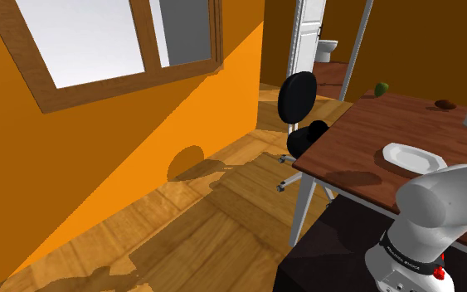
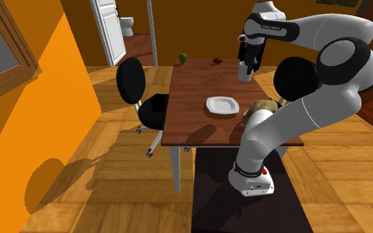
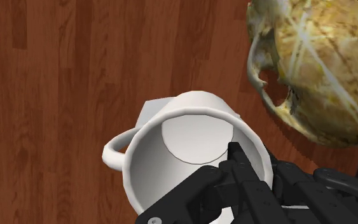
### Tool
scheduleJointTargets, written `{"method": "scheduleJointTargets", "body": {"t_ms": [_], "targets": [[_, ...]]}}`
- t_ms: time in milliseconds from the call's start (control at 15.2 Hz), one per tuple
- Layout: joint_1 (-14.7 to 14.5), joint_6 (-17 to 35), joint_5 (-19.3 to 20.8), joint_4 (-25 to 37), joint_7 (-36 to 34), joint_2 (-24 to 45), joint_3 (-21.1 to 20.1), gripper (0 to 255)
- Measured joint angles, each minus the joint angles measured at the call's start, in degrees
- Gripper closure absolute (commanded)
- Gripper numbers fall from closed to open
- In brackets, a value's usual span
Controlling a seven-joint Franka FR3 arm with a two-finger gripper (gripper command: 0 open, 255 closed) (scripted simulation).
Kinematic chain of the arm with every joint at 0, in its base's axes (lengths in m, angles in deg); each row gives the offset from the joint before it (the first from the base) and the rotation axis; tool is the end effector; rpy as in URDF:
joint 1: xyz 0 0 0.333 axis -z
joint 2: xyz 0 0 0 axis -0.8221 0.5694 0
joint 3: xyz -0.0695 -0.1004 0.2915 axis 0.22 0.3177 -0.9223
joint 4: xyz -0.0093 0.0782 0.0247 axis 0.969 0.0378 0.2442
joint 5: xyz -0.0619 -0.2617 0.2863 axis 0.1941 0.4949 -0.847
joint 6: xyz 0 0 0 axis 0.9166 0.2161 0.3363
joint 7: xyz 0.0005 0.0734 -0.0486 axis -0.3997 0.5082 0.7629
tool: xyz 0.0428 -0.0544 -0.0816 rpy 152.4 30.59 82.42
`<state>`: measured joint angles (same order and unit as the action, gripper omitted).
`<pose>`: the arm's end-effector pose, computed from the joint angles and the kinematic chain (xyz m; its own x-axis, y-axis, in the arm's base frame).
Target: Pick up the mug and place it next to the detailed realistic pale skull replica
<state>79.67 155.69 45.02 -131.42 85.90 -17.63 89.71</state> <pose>-0.0262 -0.4464 0.5650 0.9732 0.2254 -0.0459 0.2275 -0.9726 0.0485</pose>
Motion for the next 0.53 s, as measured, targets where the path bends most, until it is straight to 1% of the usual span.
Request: {"method": "scheduleJointTargets", "body": {"t_ms": [264, 528], "targets": [[-0.79, 0.20, 1.56, 4.16, 5.84, 1.10, 5.92, 255], [-3.81, 0.34, 2.24, 10.09, 11.75, 3.22, 13.24, 255]]}}
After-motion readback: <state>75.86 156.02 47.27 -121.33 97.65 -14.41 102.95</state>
